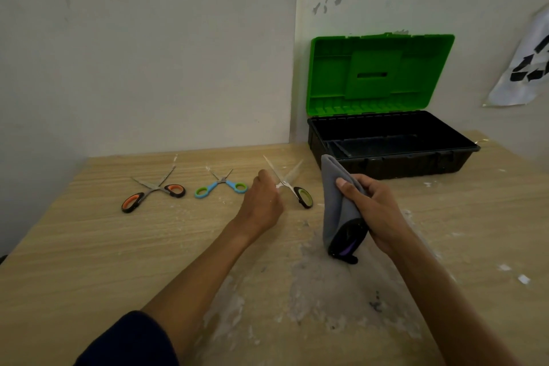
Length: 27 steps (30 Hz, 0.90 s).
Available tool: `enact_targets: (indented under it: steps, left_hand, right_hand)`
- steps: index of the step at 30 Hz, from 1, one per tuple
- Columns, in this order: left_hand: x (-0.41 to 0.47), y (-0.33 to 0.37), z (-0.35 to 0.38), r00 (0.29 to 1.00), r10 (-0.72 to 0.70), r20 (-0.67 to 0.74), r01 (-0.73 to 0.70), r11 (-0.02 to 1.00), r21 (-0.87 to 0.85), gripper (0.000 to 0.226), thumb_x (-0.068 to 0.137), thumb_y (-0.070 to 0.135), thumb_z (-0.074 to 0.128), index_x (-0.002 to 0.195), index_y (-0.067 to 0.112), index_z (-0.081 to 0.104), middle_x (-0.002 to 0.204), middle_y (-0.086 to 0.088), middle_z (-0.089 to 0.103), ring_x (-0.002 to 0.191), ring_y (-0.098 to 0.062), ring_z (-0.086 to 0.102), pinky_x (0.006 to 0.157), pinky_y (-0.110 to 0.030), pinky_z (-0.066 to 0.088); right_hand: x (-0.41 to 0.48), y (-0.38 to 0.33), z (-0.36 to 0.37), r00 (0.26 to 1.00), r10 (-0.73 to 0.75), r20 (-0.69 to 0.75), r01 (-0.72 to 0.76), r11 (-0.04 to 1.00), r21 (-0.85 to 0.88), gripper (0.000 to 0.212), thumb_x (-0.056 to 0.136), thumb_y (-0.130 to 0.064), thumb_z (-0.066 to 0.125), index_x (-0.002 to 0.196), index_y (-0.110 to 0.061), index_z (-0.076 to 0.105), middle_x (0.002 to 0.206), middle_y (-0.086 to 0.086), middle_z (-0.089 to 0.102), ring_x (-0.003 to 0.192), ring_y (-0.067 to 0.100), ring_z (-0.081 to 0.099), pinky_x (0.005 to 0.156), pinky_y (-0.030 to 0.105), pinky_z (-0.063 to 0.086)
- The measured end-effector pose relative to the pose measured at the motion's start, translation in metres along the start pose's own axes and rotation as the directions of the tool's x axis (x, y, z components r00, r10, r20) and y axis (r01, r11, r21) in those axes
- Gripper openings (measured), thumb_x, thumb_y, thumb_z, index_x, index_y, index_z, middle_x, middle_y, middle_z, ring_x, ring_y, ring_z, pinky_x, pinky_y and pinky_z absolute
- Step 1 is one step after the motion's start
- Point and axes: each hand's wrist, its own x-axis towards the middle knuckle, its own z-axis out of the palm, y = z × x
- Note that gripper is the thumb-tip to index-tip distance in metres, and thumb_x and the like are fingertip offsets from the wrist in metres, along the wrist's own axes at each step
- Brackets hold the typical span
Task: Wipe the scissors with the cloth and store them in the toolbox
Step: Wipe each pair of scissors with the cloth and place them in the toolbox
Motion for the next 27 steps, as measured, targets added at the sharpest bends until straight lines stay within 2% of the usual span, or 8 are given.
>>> enact_targets:
  steps: [3,5,9,14,16,20,24,27]
  left_hand:
    - [-0.022,-0.005,-0.016,1.000,-0.010,0.012,0.011,0.998,-0.057,0.008,0.101,0.014,0.046,0.104,0.007,0.045,0.086,-0.007,0.055,0.065,-0.012,0.049,0.050,-0.026,0.027]
    - [-0.037,-0.009,-0.022,0.998,-0.030,-0.050,0.027,0.997,-0.077,0.011,0.100,0.022,0.051,0.099,0.012,0.047,0.076,0.000,0.056,0.060,-0.010,0.050,0.050,-0.026,0.027]
    - [-0.067,-0.017,-0.034,0.981,-0.089,-0.170,0.069,0.990,-0.121,0.037,0.092,0.055,0.062,0.089,0.021,0.050,0.074,0.006,0.059,0.063,-0.009,0.056,0.052,-0.028,0.035]
    - [-0.093,-0.032,-0.038,0.977,-0.138,-0.163,0.089,0.957,-0.275,0.035,0.083,0.052,0.075,0.080,0.024,0.054,0.067,0.009,0.057,0.055,-0.004,0.051,0.052,-0.021,0.038]
    - [-0.099,-0.037,-0.037,0.973,-0.156,-0.172,0.092,0.939,-0.332,0.035,0.081,0.049,0.078,0.078,0.023,0.055,0.064,0.008,0.057,0.055,-0.001,0.050,0.050,-0.016,0.038]
    - [-0.103,-0.043,-0.037,0.961,-0.199,-0.192,0.115,0.919,-0.376,0.038,0.081,0.049,0.079,0.076,0.020,0.055,0.062,0.006,0.057,0.053,-0.002,0.051,0.050,-0.016,0.040]
    - [-0.106,-0.043,-0.037,0.955,-0.260,-0.144,0.153,0.847,-0.509,0.033,0.082,0.045,0.080,0.081,0.017,0.063,0.067,-0.002,0.066,0.063,-0.020,0.066,0.054,-0.035,0.058]
    - [-0.108,-0.044,-0.038,0.954,-0.276,-0.117,0.143,0.763,-0.631,0.021,0.084,0.039,0.080,0.086,0.019,0.074,0.071,0.004,0.073,0.069,-0.012,0.072,0.052,-0.028,0.059]
  right_hand:
    - [0.001,-0.001,-0.002,1.000,-0.013,0.025,0.013,1.000,-0.004,0.032,0.086,-0.037,0.065,0.117,-0.032,0.062,0.111,-0.006,0.067,0.096,0.008,0.068,0.077,0.028,0.057]
    - [0.000,-0.002,-0.005,0.998,-0.046,0.047,0.051,0.992,-0.116,0.026,0.090,-0.032,0.063,0.115,-0.036,0.060,0.110,-0.009,0.066,0.098,0.007,0.066,0.078,0.027,0.056]
    - [-0.001,-0.007,-0.007,0.993,-0.113,0.028,0.117,0.961,-0.249,0.024,0.093,-0.023,0.062,0.116,-0.032,0.058,0.109,-0.009,0.065,0.101,0.008,0.063,0.078,0.023,0.052]
    - [-0.018,-0.018,0.015,0.976,-0.212,0.041,0.214,0.925,-0.314,0.036,0.084,-0.045,0.059,0.116,-0.029,0.060,0.102,-0.013,0.066,0.091,0.000,0.064,0.069,0.013,0.053]
    - [-0.026,-0.022,0.024,0.943,-0.331,0.031,0.312,0.850,-0.425,0.039,0.084,-0.044,0.060,0.115,-0.021,0.063,0.100,-0.007,0.067,0.088,0.005,0.065,0.069,0.016,0.054]
    - [-0.041,-0.025,0.047,0.777,-0.609,0.158,0.543,0.522,-0.658,0.030,0.084,-0.022,0.074,0.109,-0.007,0.068,0.096,0.009,0.064,0.081,0.017,0.060,0.071,0.026,0.050]
    - [-0.056,-0.016,0.078,0.660,-0.698,0.278,0.627,0.309,-0.715,0.033,0.082,-0.014,0.076,0.111,-0.001,0.068,0.089,0.013,0.063,0.073,0.022,0.059,0.062,0.034,0.052]
    - [-0.058,-0.010,0.087,0.636,-0.713,0.296,0.635,0.265,-0.725,0.026,0.086,-0.021,0.071,0.105,-0.004,0.069,0.084,0.011,0.060,0.067,0.021,0.055,0.056,0.034,0.049]
